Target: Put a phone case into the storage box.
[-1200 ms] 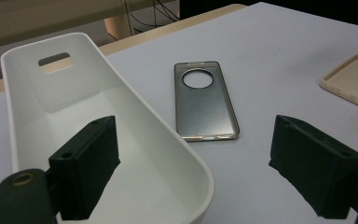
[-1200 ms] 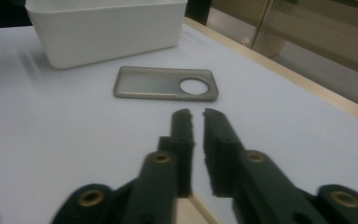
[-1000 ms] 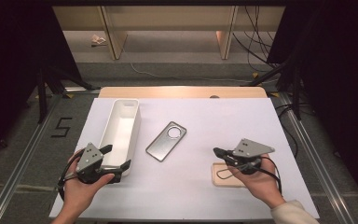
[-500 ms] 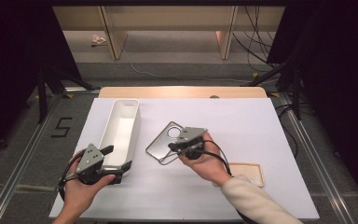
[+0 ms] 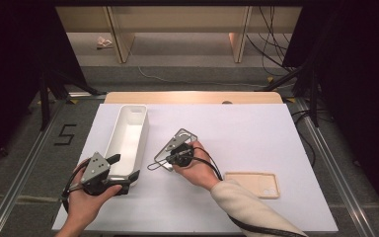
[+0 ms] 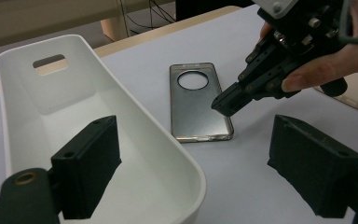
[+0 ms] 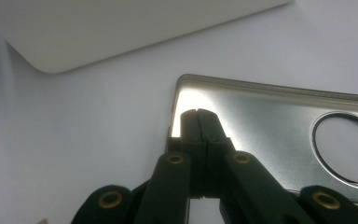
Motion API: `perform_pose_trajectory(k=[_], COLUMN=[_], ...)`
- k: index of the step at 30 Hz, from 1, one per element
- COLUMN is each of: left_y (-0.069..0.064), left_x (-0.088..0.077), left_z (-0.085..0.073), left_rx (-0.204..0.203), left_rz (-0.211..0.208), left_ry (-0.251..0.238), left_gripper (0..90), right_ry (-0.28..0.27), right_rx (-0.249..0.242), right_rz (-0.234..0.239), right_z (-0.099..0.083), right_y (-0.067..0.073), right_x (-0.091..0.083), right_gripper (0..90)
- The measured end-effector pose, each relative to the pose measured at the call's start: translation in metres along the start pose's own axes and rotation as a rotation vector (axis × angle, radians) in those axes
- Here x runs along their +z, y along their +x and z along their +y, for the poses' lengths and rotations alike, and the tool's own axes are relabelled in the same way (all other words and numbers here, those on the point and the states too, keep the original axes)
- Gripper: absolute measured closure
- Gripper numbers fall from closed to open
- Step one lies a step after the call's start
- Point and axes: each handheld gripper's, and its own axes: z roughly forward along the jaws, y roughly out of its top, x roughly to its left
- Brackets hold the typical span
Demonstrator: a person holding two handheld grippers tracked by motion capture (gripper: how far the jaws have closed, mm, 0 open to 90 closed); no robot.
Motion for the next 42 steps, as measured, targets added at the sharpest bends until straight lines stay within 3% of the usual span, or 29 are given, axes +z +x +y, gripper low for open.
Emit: perform_pose_trajectory(k=[16,25,42], left_y=[0.000,0.000,0.000], left_x=[0.000,0.000,0.000], left_z=[0.000,0.000,0.000], left_rx=[0.004,0.006,0.002], left_rz=[0.000,-0.001,0.000], left_ry=[0.003,0.003,-0.002], left_gripper=[15.8,15.8,15.7], right_ry=[0.097,0.111,0.211], right_rx=[0.004,0.006,-0.003], right_rz=[0.003,0.007,-0.010], right_z=[-0.006,-0.005,-0.005], right_y=[-0.005,-0.007,-0.010], right_x=[0.016,0.017,0.007], right_gripper=[90.0,90.0,90.0])
